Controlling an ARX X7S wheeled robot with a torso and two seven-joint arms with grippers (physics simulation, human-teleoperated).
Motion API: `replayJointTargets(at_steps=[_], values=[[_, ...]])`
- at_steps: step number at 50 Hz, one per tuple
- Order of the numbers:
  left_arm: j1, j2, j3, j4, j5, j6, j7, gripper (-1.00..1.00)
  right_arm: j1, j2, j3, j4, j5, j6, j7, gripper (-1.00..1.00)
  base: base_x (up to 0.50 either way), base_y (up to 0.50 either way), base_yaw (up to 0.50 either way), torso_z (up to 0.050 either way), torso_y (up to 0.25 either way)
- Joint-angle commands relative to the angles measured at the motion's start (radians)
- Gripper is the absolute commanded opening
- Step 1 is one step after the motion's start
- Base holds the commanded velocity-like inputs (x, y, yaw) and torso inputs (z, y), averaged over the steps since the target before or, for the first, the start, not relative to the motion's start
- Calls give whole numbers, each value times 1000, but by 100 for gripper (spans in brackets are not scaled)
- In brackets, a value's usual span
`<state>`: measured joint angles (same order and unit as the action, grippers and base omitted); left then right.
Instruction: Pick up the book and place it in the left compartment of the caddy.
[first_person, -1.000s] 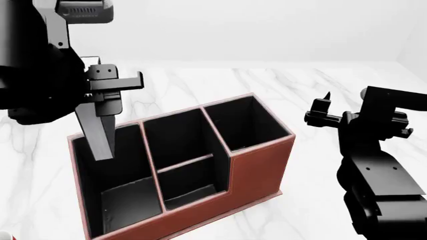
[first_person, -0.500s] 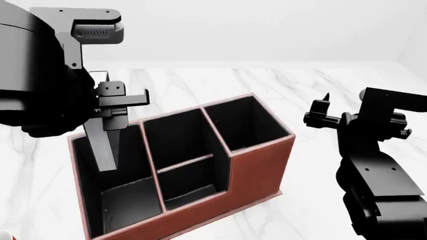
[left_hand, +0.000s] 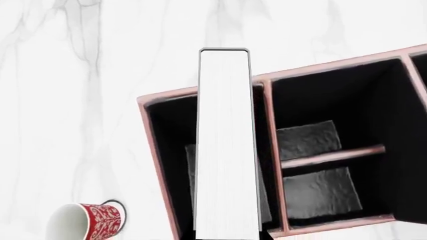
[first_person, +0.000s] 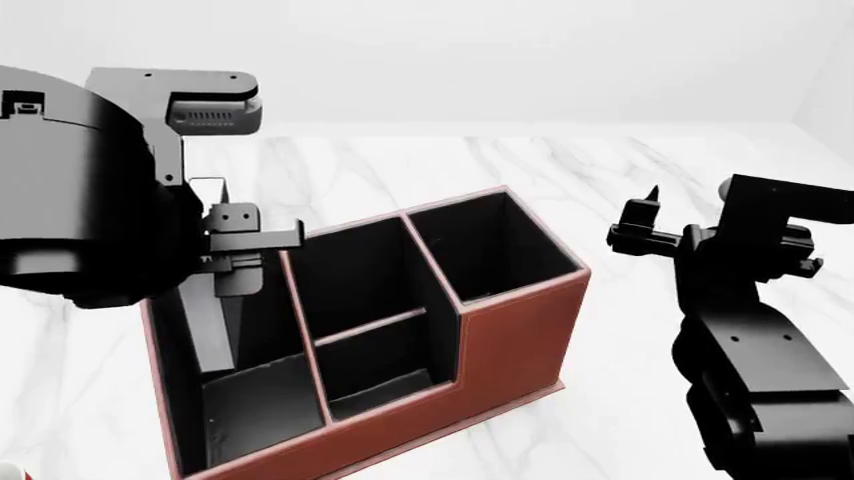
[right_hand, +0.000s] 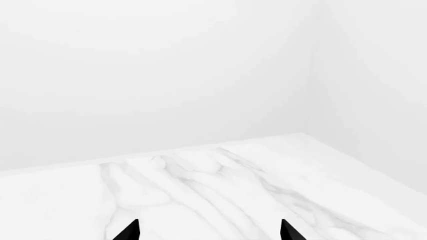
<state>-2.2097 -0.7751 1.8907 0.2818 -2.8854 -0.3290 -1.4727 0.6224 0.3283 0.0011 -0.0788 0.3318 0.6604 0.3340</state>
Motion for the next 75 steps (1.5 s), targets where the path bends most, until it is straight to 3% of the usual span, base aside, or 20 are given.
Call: replayJointTargets(at_steps=[1, 18, 44, 75], values=[[13, -5, 14, 31, 49, 41, 17, -100, -5, -1, -2, 4, 2, -8, 0, 100, 0, 0, 0, 0, 0], [136, -36, 49, 111, 168, 157, 72, -100, -8, 3, 0, 10, 8, -12, 2, 100, 0, 0, 0, 1, 1], [209, -31, 82, 92, 250, 169, 117, -100, -9, 5, -5, 18, 13, -20, 4, 100, 0, 0, 0, 0, 1], [394, -52, 122, 143, 388, 322, 190, -100, -12, 11, -1, 14, 28, -19, 8, 100, 0, 0, 0, 0, 1]])
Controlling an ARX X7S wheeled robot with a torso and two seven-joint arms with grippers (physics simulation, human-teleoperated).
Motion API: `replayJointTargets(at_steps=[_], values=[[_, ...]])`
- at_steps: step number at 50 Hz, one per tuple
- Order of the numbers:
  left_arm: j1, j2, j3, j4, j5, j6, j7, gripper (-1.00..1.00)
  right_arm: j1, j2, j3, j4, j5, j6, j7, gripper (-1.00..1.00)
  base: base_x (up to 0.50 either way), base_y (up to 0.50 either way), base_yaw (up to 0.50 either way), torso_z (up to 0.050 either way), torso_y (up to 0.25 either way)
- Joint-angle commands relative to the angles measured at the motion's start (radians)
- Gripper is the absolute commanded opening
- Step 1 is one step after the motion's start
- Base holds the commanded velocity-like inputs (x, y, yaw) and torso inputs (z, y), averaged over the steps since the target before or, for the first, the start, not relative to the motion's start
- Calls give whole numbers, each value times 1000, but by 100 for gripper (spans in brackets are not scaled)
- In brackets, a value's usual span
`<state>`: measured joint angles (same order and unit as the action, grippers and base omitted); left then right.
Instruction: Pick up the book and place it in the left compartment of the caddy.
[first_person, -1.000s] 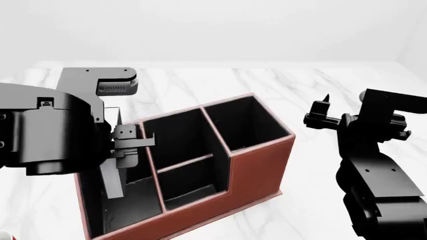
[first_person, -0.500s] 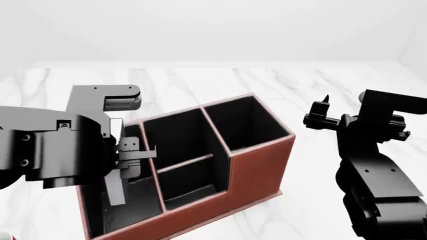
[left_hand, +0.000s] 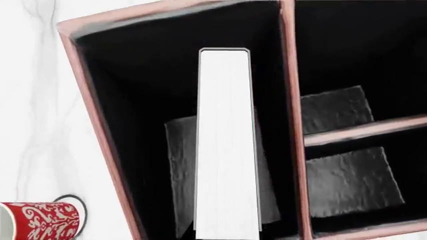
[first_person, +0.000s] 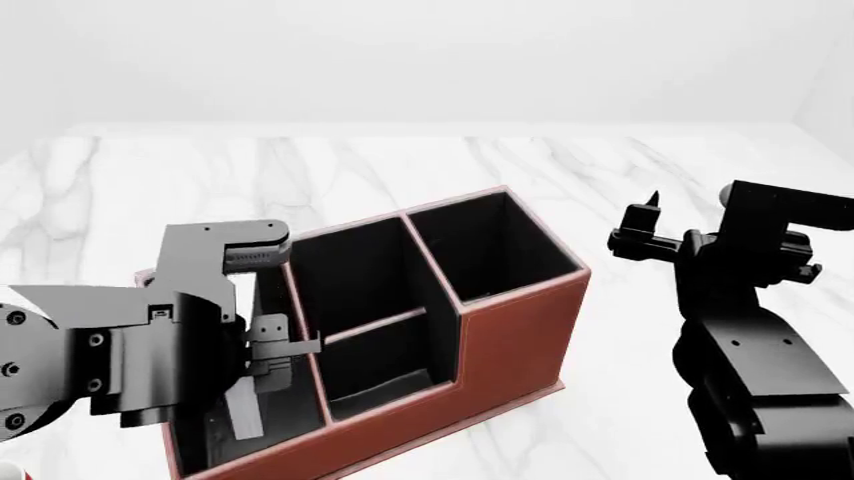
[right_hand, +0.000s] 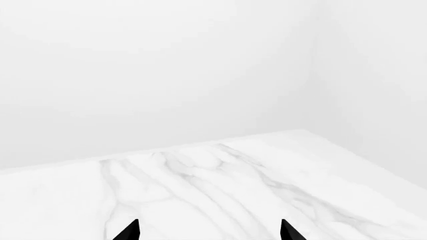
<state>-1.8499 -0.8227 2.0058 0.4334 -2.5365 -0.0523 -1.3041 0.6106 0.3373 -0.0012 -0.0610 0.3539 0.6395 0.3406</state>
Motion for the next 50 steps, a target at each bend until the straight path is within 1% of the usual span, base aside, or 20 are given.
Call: replayJointTargets(at_steps=[1, 24, 34, 43, 44, 50], values=[[36, -4, 8, -11, 43, 46, 22, -100, 0, 2, 1, -4, 6, 2, 1, 100, 0, 0, 0, 0, 0], [76, 6, 25, -55, 114, 64, 47, -100, -10, 1, -4, 10, 7, -20, 1, 100, 0, 0, 0, 0, 1], [121, 21, 45, -112, 145, 70, 82, -100, -7, 5, -2, 4, 13, -11, 4, 100, 0, 0, 0, 1, 1], [135, 23, 42, -115, 172, 82, 104, -100, -4, 6, -7, 3, 14, -8, 6, 100, 0, 0, 0, 0, 1], [135, 22, 39, -114, 161, 75, 113, 100, -2, 6, -7, 6, 14, -8, 6, 100, 0, 0, 0, 0, 0], [133, 21, 39, -111, 173, 79, 105, 100, -5, 7, -8, 3, 14, -13, 6, 100, 0, 0, 0, 0, 0]])
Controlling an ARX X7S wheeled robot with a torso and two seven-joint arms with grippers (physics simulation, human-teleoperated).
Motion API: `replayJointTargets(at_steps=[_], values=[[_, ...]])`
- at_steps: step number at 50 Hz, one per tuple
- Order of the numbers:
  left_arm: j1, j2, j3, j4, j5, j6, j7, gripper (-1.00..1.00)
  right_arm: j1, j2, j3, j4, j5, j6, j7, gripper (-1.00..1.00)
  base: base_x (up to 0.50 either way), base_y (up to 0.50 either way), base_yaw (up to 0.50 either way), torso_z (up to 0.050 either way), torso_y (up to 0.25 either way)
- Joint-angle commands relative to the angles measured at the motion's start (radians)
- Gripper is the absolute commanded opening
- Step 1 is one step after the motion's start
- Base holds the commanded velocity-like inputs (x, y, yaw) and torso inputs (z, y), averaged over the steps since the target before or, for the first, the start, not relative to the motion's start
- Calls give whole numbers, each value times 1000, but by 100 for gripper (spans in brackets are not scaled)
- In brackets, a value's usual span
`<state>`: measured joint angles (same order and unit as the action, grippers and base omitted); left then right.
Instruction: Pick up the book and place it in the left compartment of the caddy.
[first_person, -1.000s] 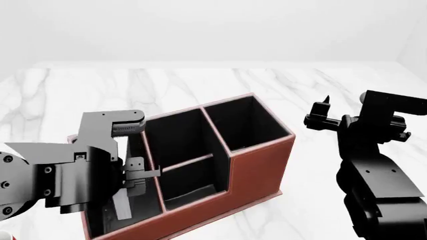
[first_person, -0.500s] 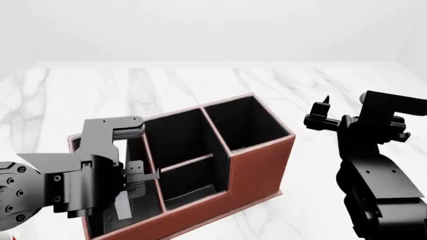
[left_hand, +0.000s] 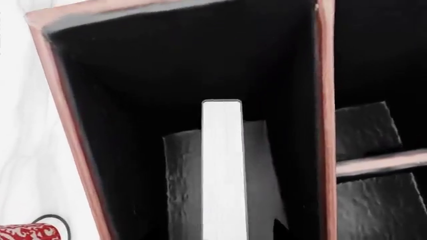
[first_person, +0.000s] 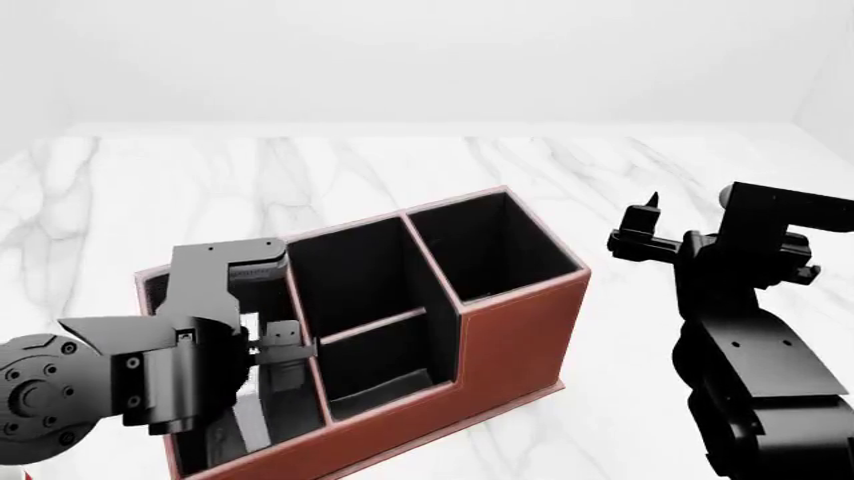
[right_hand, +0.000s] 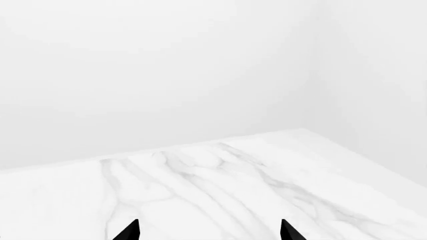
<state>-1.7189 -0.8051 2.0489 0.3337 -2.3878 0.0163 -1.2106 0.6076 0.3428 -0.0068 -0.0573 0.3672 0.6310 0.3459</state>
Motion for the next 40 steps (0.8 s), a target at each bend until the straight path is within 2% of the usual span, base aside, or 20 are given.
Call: replayJointTargets(at_steps=[1, 20, 25, 32, 40], values=[[3, 3, -5, -10, 30, 15, 10, 100, -4, 1, -4, 1, 0, -8, 0, 100, 0, 0, 0, 0, 0], [-35, -8, -17, 11, 27, -8, -14, 100, 3, 6, -5, -15, 10, 8, 6, 100, 0, 0, 0, 0, 0], [-128, -36, -56, 66, -15, -46, -53, 100, 9, 7, -7, -21, 12, 16, 9, 100, 0, 0, 0, 0, 0], [-316, -77, -131, 117, -149, -154, -129, 100, 11, 8, -10, -32, 14, 22, 13, 100, 0, 0, 0, 0, 0], [-348, -80, -147, 121, -150, -161, -148, 100, 14, 9, -13, -39, 17, 29, 15, 100, 0, 0, 0, 0, 0]])
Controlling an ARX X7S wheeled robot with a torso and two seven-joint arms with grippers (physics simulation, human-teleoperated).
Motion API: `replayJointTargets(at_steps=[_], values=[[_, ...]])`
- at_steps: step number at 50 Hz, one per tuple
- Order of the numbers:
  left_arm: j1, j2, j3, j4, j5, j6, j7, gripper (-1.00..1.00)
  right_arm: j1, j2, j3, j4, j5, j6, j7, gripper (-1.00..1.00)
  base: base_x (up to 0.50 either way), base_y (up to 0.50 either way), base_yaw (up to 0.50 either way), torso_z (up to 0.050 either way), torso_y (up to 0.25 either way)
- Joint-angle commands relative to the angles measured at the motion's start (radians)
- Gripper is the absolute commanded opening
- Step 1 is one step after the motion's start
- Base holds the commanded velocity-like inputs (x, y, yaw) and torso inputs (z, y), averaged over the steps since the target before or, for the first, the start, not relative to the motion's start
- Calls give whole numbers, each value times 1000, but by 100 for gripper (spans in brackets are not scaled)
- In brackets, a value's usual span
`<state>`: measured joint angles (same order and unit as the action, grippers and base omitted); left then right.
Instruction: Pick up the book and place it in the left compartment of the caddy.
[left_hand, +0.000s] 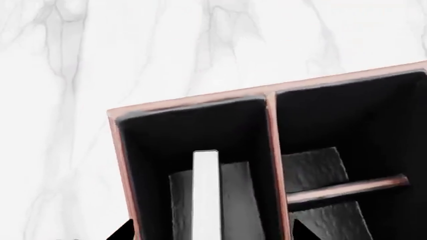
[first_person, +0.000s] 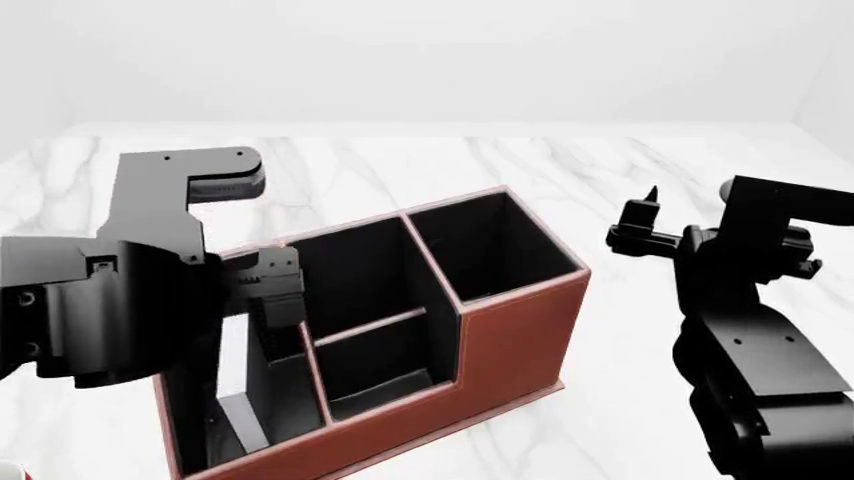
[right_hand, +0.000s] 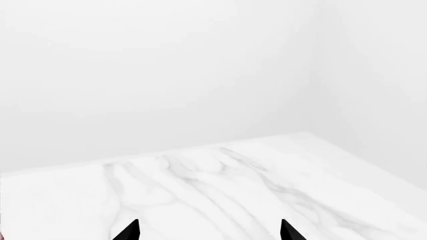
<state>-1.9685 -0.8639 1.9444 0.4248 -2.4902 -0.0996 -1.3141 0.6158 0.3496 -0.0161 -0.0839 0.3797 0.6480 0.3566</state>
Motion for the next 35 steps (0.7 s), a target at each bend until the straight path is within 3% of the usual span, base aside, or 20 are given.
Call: replayJointTargets(at_steps=[1, 9, 10, 13, 16, 18, 20, 21, 24, 26, 28, 35], values=[[-96, -21, -41, 30, -44, -44, -44, 100, 6, 2, -3, -12, 5, 11, 4, 100, 0, 0, 0, 0, 0], [-104, -44, -76, 82, 19, 12, -32, 100, 6, 4, -10, -91, 19, 45, 16, 100, 0, 0, 0, 0, 0], [-122, -47, -77, 130, 169, 38, -68, 100, 7, 6, -11, -162, 31, 60, 21, 100, 0, 0, 0, 0, 0], [-112, -36, -70, 191, 340, 66, -106, 100, 15, 6, -25, -262, 28, 80, 46, 100, 0, 0, 0, 0, 0], [-112, -17, -27, 257, 729, 36, -243, 100, 38, -5, -20, -407, 59, 118, 72, 100, 0, 0, 0, 0, 0], [-189, -2, 119, 257, 800, 118, -257, 100, 38, -10, -39, -451, 51, 107, 78, 100, 0, 0, 0, 0, 0], [-194, -7, 159, 232, 933, 124, -257, 100, 44, -20, -63, -497, 29, 81, 92, 100, 0, 0, 0, 0, 0], [-150, -15, 114, 232, 956, 100, -257, 100, 36, -22, -75, -508, 14, 62, 95, 100, 0, 0, 0, 0, 0], [221, -61, -336, 253, 1065, -237, -257, 100, 39, -28, -85, -551, 11, 50, 103, 100, 0, 0, 0, 0, 0], [488, -18, -636, 272, 1146, -464, -257, 100, 45, -26, -93, -565, 11, 56, 103, 100, 0, 0, 0, 0, 0], [623, 33, -936, 290, 1176, -575, -256, 100, 44, -25, -99, -569, 1, 37, 101, 100, 0, 0, 0, 0, 0], [694, 35, -937, 241, 1275, -534, -204, 100, 31, -25, -118, -569, -19, -34, 84, 100, 0, 0, 0, 0, 0]])
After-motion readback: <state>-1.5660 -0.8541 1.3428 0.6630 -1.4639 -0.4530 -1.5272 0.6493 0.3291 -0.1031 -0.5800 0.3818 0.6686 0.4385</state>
